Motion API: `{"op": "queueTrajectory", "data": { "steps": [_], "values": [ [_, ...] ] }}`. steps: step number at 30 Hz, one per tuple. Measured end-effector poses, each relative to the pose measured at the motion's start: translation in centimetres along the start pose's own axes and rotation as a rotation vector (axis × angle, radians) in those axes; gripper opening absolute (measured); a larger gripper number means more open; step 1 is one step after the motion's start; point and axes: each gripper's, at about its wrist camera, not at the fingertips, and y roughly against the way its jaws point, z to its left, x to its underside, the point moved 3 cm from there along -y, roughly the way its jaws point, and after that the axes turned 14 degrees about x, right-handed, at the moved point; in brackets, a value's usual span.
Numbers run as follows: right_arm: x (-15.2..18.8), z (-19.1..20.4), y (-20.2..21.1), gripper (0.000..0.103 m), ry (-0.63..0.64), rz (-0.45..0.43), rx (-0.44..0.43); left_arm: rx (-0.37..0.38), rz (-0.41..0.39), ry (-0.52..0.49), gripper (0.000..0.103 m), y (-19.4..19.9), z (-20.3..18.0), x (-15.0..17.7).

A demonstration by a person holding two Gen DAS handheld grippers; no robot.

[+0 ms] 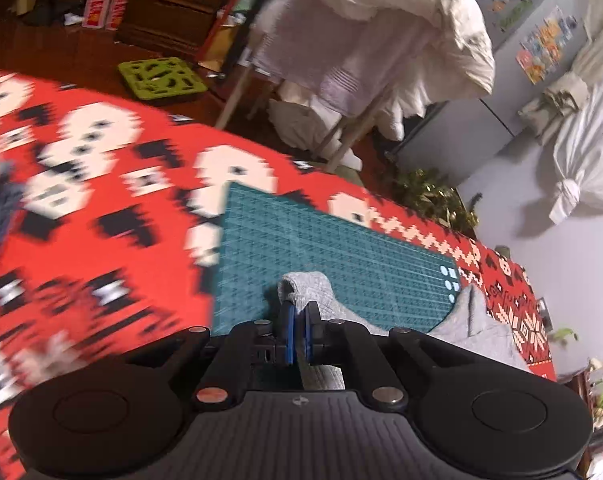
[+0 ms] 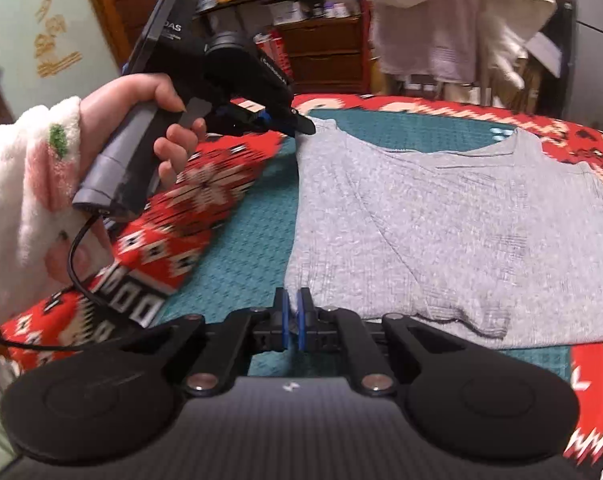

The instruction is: Fold clothes

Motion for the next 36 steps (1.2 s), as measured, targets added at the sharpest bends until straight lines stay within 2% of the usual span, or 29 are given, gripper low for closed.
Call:
{"op": "queueTrajectory", "data": {
  "steps": [9,12,16,19,21,28,29,32,36],
  "values": [
    [2.1,4.9,1.6,0.005,0.075,0.039,-0.075,-0.056,-0.049,0.085,0.005,7.8,4.5,5.1],
    [3.2,5.8,1.7,0.005,0.078,0.053,-0.079,-0.070,-0.066,0.100,0.006,9.1,5.4,6.6],
    [3.6,5.4,1.7,0.006,0.072,0.055,-0.069,-0.094,-0.078,0.066,0.010,9.1,5.3,7.3],
    [3.7,5.1,1.8,0.013,0.050,0.047,-0.080,-0.119,-0.089,0.031,0.015,9.0,4.8,7.3],
    [3.7,5.1,2.4,0.024,0.033,0.029,-0.085,-0.125,-0.096,0.021,0.027,9.3,4.6,7.5],
    [2.8,4.9,5.0,0.027,-0.001,-0.027,-0.079,-0.132,-0.131,-0.007,0.028,13.2,3.1,8.6],
    [2.8,4.7,5.5,0.029,-0.007,-0.034,-0.074,-0.128,-0.135,-0.011,0.028,13.8,2.7,8.9],
    [2.8,3.8,6.8,0.046,-0.011,-0.074,-0.041,-0.096,-0.146,-0.016,0.033,15.5,1.3,10.4],
    [3.3,2.5,7.7,0.047,-0.023,-0.107,0.009,-0.032,-0.153,-0.009,0.037,17.1,-0.6,13.1]
  ]
}}
